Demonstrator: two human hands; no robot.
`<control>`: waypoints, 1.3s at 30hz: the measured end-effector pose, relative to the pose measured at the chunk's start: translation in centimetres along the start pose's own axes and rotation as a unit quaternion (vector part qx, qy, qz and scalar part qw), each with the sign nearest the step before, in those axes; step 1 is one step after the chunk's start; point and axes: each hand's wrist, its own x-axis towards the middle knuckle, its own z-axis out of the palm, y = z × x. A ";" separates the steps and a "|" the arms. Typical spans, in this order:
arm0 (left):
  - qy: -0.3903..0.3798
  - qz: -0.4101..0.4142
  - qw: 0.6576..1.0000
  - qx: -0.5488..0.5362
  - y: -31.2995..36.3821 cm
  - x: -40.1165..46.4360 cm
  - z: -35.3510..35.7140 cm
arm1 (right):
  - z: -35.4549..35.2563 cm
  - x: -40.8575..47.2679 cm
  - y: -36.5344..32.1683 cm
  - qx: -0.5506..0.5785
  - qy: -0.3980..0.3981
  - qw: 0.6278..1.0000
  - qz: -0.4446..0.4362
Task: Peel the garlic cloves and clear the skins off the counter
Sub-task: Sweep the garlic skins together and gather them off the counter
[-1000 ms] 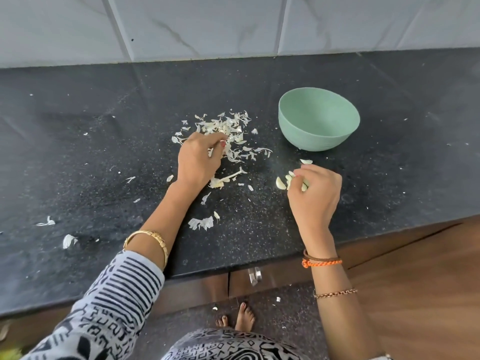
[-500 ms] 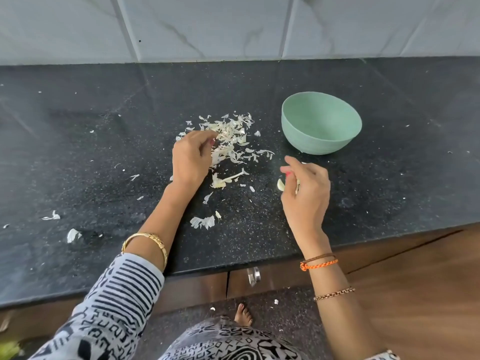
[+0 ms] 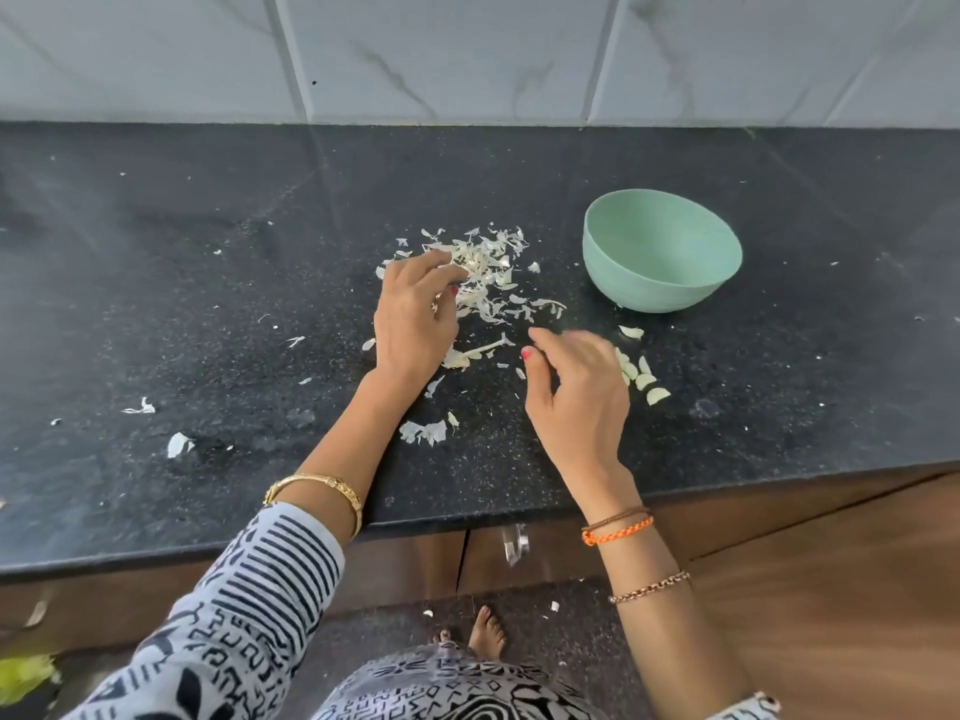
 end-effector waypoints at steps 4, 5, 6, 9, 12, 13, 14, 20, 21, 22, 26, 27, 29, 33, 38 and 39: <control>-0.037 0.048 0.998 -0.020 1.8 -0.4 0.7 | -1.8 0.1 2.7 -0.086 -0.025 0.995 0.045; -0.052 0.065 0.996 -0.023 2.3 -0.4 1.0 | -2.3 0.2 3.5 -0.085 -0.048 0.993 0.066; -0.065 0.079 0.994 -0.023 2.6 -0.4 1.3 | -2.8 0.2 4.1 -0.077 -0.083 0.990 0.088; -0.100 0.099 0.990 -0.010 3.4 -0.7 2.0 | -3.7 0.0 5.5 -0.063 -0.169 0.976 0.121; -0.126 0.096 0.987 -0.010 3.5 -1.5 1.7 | -3.6 0.6 5.9 -0.064 -0.189 0.971 0.132; -0.136 0.093 0.986 -0.011 3.4 -1.8 1.6 | -3.4 0.9 5.9 -0.060 -0.202 0.967 0.143; -0.147 0.085 0.985 -0.008 3.3 -2.0 1.4 | -3.1 1.3 5.9 -0.062 -0.220 0.962 0.150; -0.223 0.056 0.973 0.019 4.4 -2.5 1.3 | -2.6 1.8 6.3 -0.047 -0.207 0.973 0.091; -0.239 0.058 0.969 0.028 4.7 -2.6 1.4 | -2.7 1.7 6.4 -0.044 -0.202 0.976 0.064; -0.251 0.056 0.966 0.037 5.0 -2.4 1.6 | -2.8 1.8 6.5 -0.053 -0.202 0.978 0.032; -0.232 0.010 0.971 0.065 7.4 -2.4 2.5 | -3.4 2.1 7.4 -0.165 -0.194 0.965 -0.065; -0.219 0.006 0.973 0.072 8.0 -2.3 2.9 | -3.8 2.1 7.7 -0.190 -0.190 0.961 -0.067; -0.190 0.003 0.979 0.074 8.8 -2.2 3.7 | -4.4 2.0 8.3 -0.215 -0.199 0.955 -0.053; -0.155 -0.023 0.983 0.093 9.4 -1.7 5.5 | -4.5 2.2 8.6 -0.188 -0.226 0.954 -0.056; -0.109 -0.049 0.985 0.123 9.5 -2.0 6.2 | -4.2 2.1 9.2 -0.138 -0.222 0.962 -0.085; -0.092 -0.044 0.987 0.127 9.5 -2.1 6.0 | -4.2 2.2 9.2 -0.132 -0.219 0.962 -0.094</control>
